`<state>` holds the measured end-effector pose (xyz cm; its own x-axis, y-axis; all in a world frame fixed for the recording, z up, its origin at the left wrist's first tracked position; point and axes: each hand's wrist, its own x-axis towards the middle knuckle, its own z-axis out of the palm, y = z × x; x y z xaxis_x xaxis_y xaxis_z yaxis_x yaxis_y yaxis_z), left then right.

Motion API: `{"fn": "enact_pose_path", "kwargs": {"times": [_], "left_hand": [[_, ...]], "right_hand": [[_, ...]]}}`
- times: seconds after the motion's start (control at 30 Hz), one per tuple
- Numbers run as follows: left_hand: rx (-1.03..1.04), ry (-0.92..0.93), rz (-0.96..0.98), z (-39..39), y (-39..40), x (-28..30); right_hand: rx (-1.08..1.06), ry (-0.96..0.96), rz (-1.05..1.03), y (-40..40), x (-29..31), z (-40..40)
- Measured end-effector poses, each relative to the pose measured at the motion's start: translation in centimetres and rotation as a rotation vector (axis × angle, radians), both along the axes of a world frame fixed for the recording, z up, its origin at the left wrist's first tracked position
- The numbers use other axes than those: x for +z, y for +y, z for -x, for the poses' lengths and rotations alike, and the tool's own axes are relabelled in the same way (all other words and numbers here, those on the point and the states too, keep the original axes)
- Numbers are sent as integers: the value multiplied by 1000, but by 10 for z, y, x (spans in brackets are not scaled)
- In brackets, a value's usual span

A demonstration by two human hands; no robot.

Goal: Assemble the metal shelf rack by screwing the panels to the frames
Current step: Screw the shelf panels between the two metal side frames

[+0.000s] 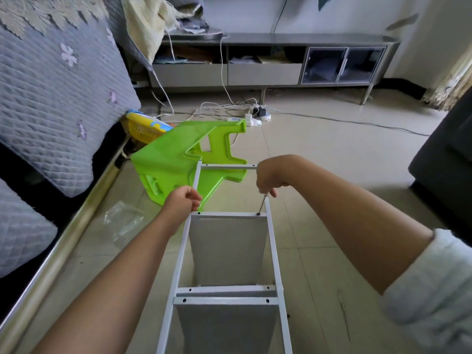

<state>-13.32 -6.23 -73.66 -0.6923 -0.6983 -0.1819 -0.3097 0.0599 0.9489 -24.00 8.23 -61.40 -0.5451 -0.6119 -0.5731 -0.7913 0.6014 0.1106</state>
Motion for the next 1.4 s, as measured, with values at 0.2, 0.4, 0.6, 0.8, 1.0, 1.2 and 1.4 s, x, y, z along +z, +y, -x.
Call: {"fn": "enact_pose_path", "kwargs": {"times": [0.2, 0.4, 0.6, 0.8, 1.0, 1.2, 1.4], "left_hand": [[43, 72, 110, -1, 4, -15], [134, 124, 188, -6, 2, -26], [109, 137, 340, -1, 4, -22], [98, 62, 464, -9, 4, -33], [-199, -97, 1093, -5, 1, -35], [-494, -324, 1366, -1, 2, -20], [-95, -195, 665, 3, -5, -3]], "right_hand": [[10, 45, -53, -5, -10, 3], [26, 53, -45, -5, -10, 4], [73, 95, -96, -8, -9, 1], [117, 96, -138, -6, -7, 0], [110, 115, -86, -2, -13, 1], [116, 121, -45, 2, -17, 3], [131, 103, -45, 5, -14, 0]]}}
